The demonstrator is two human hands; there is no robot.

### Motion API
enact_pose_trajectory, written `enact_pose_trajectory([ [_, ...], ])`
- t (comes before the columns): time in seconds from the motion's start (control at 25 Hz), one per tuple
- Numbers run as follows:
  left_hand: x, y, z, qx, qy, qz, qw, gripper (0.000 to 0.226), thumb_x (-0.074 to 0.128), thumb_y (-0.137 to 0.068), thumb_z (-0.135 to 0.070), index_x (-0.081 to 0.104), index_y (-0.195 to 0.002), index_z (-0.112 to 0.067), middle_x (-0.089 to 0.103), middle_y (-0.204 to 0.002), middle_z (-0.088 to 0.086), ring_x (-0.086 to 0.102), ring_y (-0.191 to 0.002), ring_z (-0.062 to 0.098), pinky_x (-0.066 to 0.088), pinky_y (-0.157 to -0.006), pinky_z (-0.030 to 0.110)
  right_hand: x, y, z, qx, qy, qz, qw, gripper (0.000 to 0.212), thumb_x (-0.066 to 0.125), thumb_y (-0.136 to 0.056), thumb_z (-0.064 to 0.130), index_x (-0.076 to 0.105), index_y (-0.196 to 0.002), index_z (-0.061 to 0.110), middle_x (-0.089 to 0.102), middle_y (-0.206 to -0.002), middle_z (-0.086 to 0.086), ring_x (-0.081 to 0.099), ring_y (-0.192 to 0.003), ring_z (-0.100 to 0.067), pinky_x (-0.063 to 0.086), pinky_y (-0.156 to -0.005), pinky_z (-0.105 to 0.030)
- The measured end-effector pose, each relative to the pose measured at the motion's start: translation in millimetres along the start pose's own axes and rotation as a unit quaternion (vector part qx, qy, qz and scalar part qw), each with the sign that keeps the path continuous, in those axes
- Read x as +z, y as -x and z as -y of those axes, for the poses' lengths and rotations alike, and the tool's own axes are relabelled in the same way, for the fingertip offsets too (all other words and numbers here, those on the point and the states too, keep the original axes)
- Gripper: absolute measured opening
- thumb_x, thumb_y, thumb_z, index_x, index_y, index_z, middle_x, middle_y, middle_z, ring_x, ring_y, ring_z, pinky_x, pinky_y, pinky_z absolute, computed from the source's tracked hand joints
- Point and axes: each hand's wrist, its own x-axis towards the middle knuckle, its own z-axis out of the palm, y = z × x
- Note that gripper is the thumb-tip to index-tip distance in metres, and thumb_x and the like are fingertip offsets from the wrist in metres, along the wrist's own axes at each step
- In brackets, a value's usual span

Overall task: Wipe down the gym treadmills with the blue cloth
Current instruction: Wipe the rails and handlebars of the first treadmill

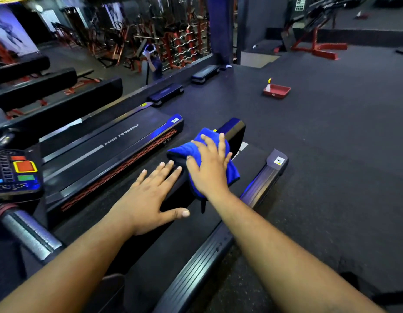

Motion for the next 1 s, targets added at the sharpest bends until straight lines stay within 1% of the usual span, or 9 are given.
enact_pose_trajectory([
  [0.08,1.1,1.5,-0.5,0.005,-0.001,0.001,1.0,0.112,0.011,-0.068,-0.097,-0.013,-0.156,-0.034,-0.023,-0.162,-0.012,-0.023,-0.149,0.007,-0.006,-0.124,0.04,-3.0,-4.9,-15.8,-0.049,0.038,-0.009,0.998,0.052,0.049,-0.09,0.045,0.054,-0.139,0.029,0.034,-0.158,0.003,-0.001,-0.153,-0.026,0.007,-0.114,-0.069],
  [0.12,1.8,2.0,0.2,0.007,-0.003,-0.001,1.0,0.111,0.011,-0.068,-0.097,-0.013,-0.156,-0.034,-0.023,-0.162,-0.012,-0.023,-0.149,0.007,-0.006,-0.124,0.039,-7.3,-20.1,-23.7,-0.019,0.028,-0.037,0.999,0.053,0.047,-0.09,0.045,0.053,-0.141,0.03,0.032,-0.16,0.002,0.001,-0.153,-0.026,0.009,-0.114,-0.071],
  [0.24,2.3,2.1,0.2,0.011,0.019,0.001,1.0,0.111,0.011,-0.067,-0.099,-0.012,-0.156,-0.036,-0.022,-0.162,-0.013,-0.023,-0.148,0.005,-0.005,-0.124,0.041,0.4,-32.5,-22.7,0.215,-0.165,-0.179,0.946,0.056,0.044,-0.096,0.044,0.035,-0.151,0.038,0.011,-0.167,0.005,-0.001,-0.154,-0.023,0.009,-0.115,-0.069],
  [0.32,0.5,1.3,1.2,0.016,0.044,-0.003,0.999,0.112,0.008,-0.065,-0.1,-0.01,-0.156,-0.037,-0.02,-0.162,-0.014,-0.021,-0.149,0.005,-0.002,-0.125,0.042,27.9,14.9,5.7,0.273,-0.283,-0.185,0.901,0.062,0.043,-0.099,0.046,0.017,-0.156,0.038,-0.001,-0.167,0.006,-0.006,-0.154,-0.019,0.005,-0.121,-0.057],
  [0.4,-0.5,0.0,3.2,0.023,0.052,0.004,0.998,0.113,0.005,-0.064,-0.101,-0.009,-0.156,-0.036,-0.019,-0.162,-0.014,-0.02,-0.149,0.004,-0.003,-0.124,0.04,52.4,60.5,19.8,0.233,-0.32,-0.144,0.907,0.065,0.044,-0.103,0.041,0.008,-0.157,0.035,-0.01,-0.166,0.006,-0.014,-0.152,-0.015,-0.004,-0.123,-0.04],
  [0.48,-0.7,-0.5,3.6,0.027,0.048,0.001,0.998,0.114,0.004,-0.064,-0.1,-0.008,-0.157,-0.035,-0.019,-0.162,-0.014,-0.02,-0.149,0.005,-0.004,-0.124,0.039,44.5,39.7,1.6,0.234,-0.329,-0.17,0.899,0.063,0.043,-0.105,0.034,0.007,-0.158,0.03,-0.009,-0.166,0.002,-0.012,-0.152,-0.018,-0.004,-0.122,-0.037],
  [0.64,0.6,1.7,3.1,0.025,0.044,0.004,0.999,0.113,0.006,-0.067,-0.097,-0.008,-0.158,-0.031,-0.019,-0.163,-0.013,-0.02,-0.149,0.005,-0.004,-0.124,0.042,11.9,-35.1,-14.1,0.415,-0.313,-0.204,0.83,0.06,0.039,-0.105,0.037,0.014,-0.158,0.023,0.006,-0.167,-0.009,0.007,-0.153,-0.029,0.008,-0.122,-0.041],
  [0.84,-0.8,4.6,5.8,0.038,0.071,-0.024,0.996,0.116,0.004,-0.069,-0.095,-0.016,-0.156,-0.021,-0.02,-0.161,-0.011,-0.02,-0.145,0.0,0.0,-0.125,0.046,63.3,106.2,64.2,0.187,-0.296,-0.118,0.929,0.072,0.044,-0.096,0.046,-0.002,-0.15,0.041,-0.013,-0.165,0.003,-0.014,-0.15,-0.012,-0.004,-0.121,-0.033],
  [1.0,2.2,27.3,8.2,0.008,0.038,-0.044,0.998,0.116,-0.006,-0.067,-0.095,-0.016,-0.156,-0.022,-0.022,-0.163,-0.008,-0.019,-0.149,0.005,-0.003,-0.124,0.049,19.4,28.7,33.8,0.189,-0.11,-0.082,0.972,0.066,0.05,-0.1,0.034,0.017,-0.157,0.034,-0.012,-0.167,-0.001,-0.011,-0.153,-0.028,0.012,-0.118,-0.062],
])
